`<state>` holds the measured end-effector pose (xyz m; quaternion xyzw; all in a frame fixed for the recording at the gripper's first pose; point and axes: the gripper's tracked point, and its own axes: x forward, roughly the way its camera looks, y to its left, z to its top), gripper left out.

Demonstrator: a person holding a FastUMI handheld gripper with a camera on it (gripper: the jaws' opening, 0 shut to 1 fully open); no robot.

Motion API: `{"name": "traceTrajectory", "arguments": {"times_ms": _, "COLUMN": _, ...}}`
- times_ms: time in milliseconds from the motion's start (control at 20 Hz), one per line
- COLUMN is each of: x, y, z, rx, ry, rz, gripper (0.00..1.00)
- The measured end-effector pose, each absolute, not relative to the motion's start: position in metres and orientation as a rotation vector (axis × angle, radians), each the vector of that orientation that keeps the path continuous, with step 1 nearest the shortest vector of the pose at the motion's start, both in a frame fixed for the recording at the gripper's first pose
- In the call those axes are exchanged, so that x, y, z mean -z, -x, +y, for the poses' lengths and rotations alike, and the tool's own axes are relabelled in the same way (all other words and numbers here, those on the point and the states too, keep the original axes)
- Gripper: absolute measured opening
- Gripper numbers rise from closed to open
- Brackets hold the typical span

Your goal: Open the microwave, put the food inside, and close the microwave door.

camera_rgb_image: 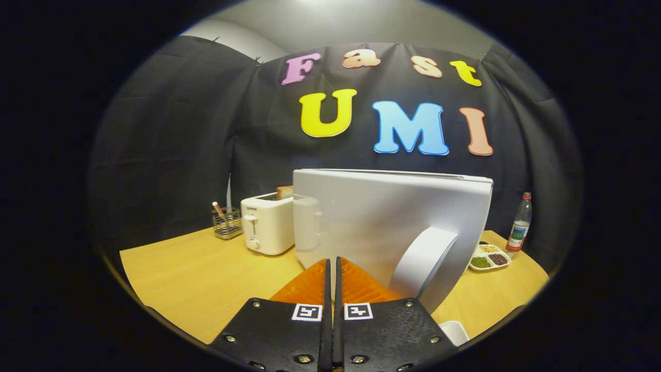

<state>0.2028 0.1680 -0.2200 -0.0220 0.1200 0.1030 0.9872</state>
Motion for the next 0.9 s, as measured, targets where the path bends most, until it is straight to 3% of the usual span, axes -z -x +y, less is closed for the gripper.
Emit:
{"name": "traceTrajectory", "arguments": {"times_ms": 400, "x": 0.220, "y": -0.291, "z": 0.105, "rx": -0.001, "ry": 0.118, "rz": 0.211, "gripper": 0.01}}
{"name": "traceTrajectory", "arguments": {"times_ms": 900, "x": 0.225, "y": -0.361, "z": 0.082, "rx": 0.107, "ry": 0.233, "rz": 0.181, "gripper": 0.04}}
